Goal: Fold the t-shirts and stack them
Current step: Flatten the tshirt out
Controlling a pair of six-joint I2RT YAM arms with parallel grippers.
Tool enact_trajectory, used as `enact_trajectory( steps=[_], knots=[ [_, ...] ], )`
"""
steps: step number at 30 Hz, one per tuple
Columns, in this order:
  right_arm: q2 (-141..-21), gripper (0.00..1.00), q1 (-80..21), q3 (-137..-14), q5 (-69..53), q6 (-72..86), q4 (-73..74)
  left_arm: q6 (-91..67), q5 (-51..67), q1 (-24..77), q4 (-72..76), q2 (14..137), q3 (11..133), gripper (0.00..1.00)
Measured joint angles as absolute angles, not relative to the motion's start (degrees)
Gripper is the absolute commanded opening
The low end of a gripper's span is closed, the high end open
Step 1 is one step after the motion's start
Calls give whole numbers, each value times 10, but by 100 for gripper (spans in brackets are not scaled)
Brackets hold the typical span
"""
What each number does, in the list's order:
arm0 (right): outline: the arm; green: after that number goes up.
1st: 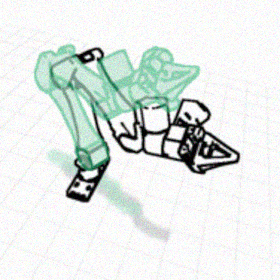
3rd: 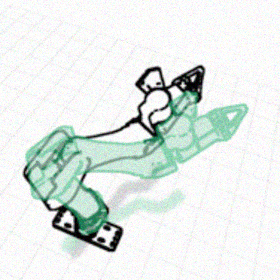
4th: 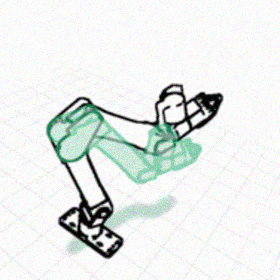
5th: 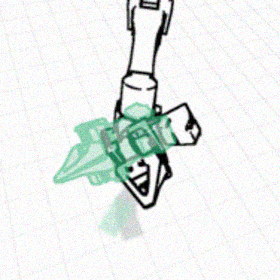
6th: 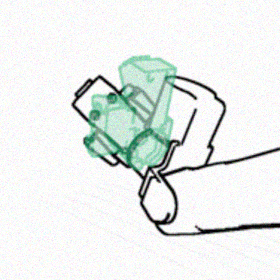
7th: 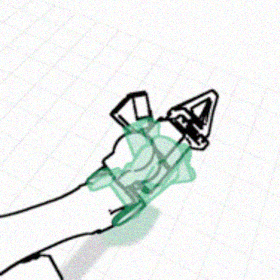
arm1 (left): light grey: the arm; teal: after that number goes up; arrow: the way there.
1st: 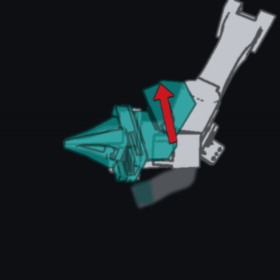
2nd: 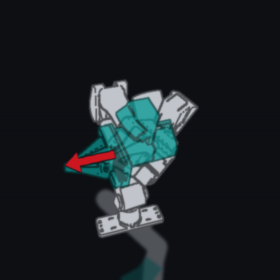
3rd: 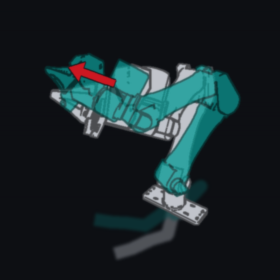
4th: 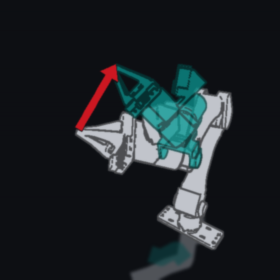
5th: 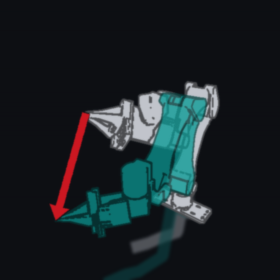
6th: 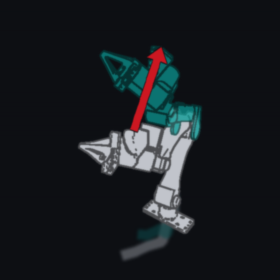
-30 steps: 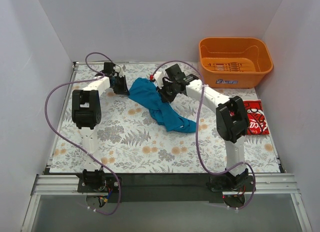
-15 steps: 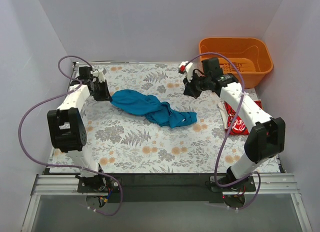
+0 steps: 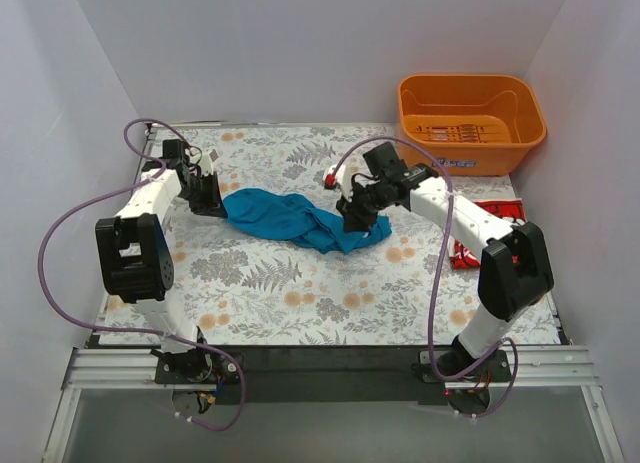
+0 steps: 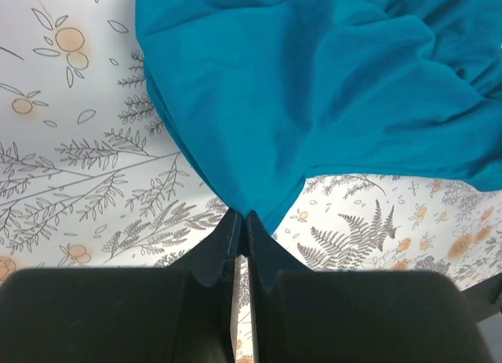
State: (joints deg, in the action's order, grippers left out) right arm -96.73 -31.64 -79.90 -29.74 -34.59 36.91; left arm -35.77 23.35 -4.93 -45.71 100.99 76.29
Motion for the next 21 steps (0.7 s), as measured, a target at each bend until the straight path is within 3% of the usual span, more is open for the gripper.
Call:
enact_trajectory(
  steps=[6,13,21],
  knots=[
    [-889,58,-373,-622,-236,-382,296,-371,236,-49,-465,1038,781,0],
    [-848,67,-394,-472,-148,-429,124,-373,241,-49,-468,1040,785,0],
    [-772,70,-394,-301,-178,-496,-105,-373,243,-49,-470,1045,785,0]
  ],
)
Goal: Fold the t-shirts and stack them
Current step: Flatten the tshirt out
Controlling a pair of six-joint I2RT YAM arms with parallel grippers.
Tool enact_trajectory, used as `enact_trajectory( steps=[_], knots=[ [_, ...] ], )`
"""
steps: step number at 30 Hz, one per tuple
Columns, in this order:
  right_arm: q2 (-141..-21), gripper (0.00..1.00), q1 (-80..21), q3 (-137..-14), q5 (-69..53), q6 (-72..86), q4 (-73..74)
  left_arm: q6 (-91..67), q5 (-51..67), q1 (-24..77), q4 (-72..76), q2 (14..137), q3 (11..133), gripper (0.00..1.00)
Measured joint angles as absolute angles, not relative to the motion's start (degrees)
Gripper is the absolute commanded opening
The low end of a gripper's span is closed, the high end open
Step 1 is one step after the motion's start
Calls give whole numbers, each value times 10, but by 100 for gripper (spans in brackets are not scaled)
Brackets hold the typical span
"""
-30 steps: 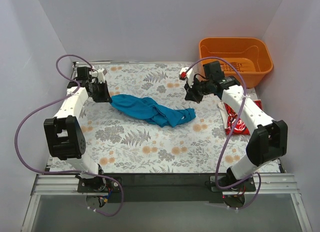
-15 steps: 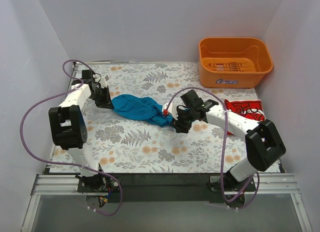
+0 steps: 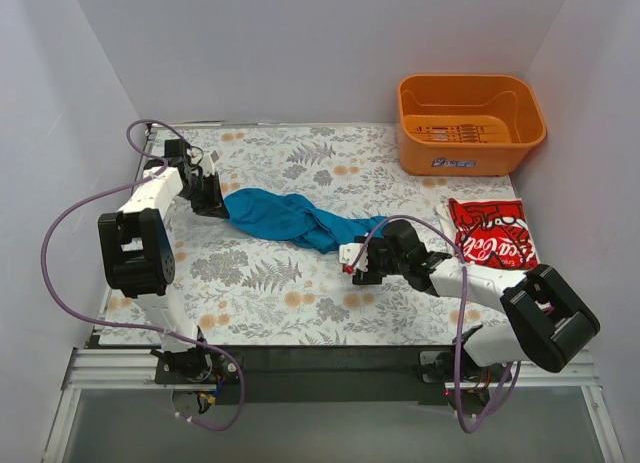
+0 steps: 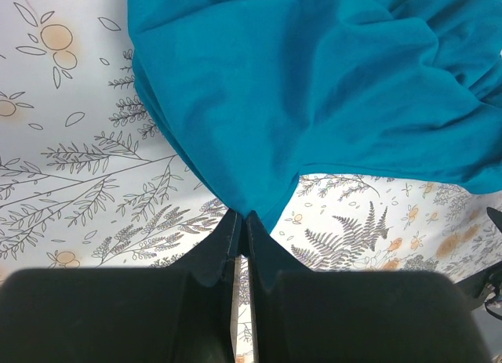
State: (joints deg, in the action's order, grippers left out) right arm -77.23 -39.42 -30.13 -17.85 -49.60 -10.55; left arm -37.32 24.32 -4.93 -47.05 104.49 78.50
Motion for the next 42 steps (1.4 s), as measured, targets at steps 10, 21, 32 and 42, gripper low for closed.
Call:
enact_trajectory(
  steps=[10,21,32,42],
  knots=[
    [-806,65,-395,-278,-178,-558,-263,-373,243,-49,-472,1045,785,0],
    [-839,53,-395,-280,-185,-578,-287,-373,243,-49,-475,1046,785,0],
    [-877,49,-395,-295,-181,-587,-289,-373,243,-49,-476,1046,781,0],
    [-885,15,-395,-318,-179,-584,-290,-373,243,-49,-475,1046,780,0]
  ],
)
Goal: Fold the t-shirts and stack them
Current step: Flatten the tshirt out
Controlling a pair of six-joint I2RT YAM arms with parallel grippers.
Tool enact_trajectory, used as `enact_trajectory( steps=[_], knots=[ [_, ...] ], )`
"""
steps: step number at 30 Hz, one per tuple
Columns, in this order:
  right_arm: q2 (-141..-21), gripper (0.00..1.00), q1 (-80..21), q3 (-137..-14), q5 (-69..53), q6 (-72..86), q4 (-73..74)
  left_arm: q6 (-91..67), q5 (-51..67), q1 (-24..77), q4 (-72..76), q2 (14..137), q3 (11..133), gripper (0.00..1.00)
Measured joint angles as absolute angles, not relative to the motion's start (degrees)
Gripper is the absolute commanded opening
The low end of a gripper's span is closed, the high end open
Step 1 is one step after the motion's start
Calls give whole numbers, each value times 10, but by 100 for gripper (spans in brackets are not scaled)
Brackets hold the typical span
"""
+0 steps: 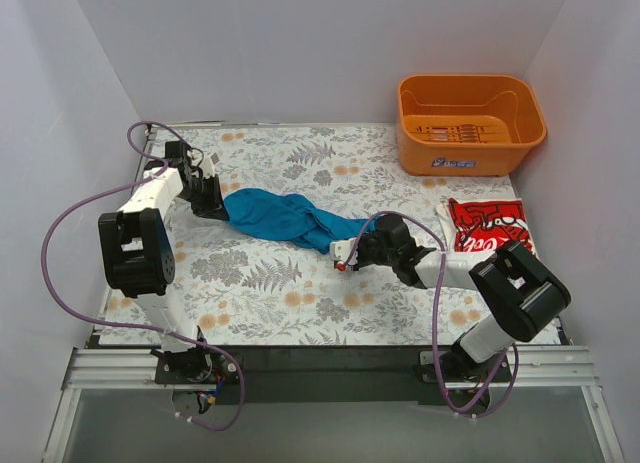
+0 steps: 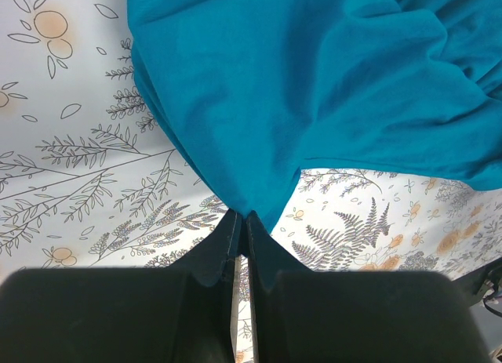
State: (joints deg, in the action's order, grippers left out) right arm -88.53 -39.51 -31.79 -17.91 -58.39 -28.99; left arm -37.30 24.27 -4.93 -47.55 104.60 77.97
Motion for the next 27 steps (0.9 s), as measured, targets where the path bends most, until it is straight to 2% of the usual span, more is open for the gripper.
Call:
enact_trajectory(
  steps=[2,12,18,26,27],
  knots=[
    [-881,1,-395,-318,-179,-582,-289,-373,243,-49,-475,1046,780,0],
    [-826,1,-382,-338,-181,-554,-266,-370,243,-50,-476,1046,780,0],
    [-778,1,-348,-391,-182,-512,-186,-338,235,-50,-475,1036,769,0],
    [-691,1,-258,-453,-180,-467,-56,-211,218,-51,-496,903,637,0],
    [-684,1,-248,-456,-179,-465,-43,-190,215,-51,-502,889,626,5]
  ],
)
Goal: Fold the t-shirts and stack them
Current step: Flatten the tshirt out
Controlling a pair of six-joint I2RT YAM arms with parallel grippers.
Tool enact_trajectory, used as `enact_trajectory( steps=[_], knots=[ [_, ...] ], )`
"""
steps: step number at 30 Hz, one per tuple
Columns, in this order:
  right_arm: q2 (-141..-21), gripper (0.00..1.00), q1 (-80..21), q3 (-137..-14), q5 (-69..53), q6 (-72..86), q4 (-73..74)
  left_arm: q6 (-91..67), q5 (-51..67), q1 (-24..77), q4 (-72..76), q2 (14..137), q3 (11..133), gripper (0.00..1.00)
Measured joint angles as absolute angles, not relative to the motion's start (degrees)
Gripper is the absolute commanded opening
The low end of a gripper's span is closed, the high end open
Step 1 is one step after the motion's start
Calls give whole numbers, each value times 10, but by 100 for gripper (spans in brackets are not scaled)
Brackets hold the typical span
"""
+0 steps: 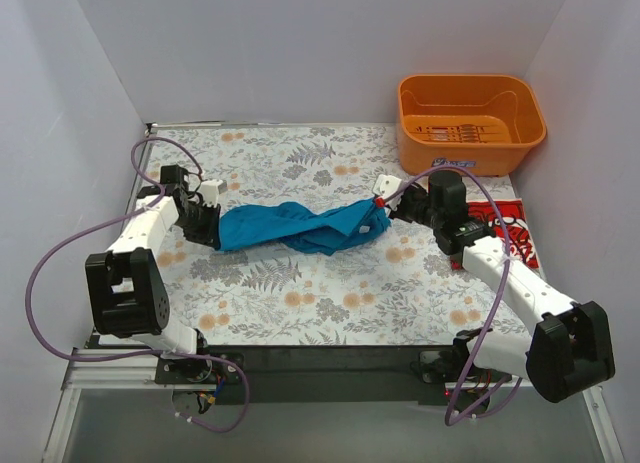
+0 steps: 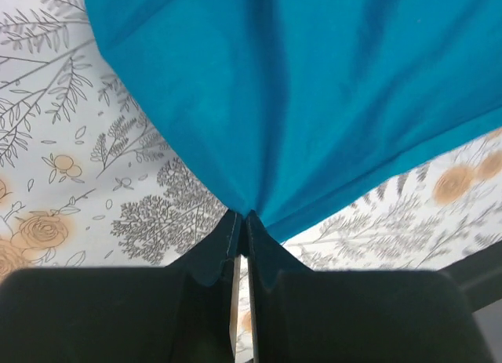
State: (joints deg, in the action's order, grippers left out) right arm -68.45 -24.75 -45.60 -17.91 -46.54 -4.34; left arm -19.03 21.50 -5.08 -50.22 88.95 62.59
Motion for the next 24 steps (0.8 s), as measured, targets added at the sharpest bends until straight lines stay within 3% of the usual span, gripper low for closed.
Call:
enact_trajectory(
  steps=[1,2,6,8,12,15,20,24],
  knots=[
    [-681,1,-239,-458,-179,-464,-33,-176,213,-51,-507,883,621,13],
    [-677,1,-230,-460,-178,-464,-22,-160,212,-51,-513,880,618,29],
    [-676,1,-215,-463,-177,-464,14,-110,207,-56,-533,885,619,62],
    [-676,1,-213,-464,-177,-467,27,-86,217,-66,-554,892,636,65],
    [-676,1,-211,-465,-177,-470,41,-25,250,-90,-584,906,697,61],
    [-676,1,-208,-465,-175,-473,45,38,279,-97,-606,906,708,50],
    [-676,1,-190,-467,-155,-473,47,64,291,-95,-607,922,685,21],
    [-686,1,-166,-483,-132,-467,51,18,277,-95,-580,983,704,17]
  ],
)
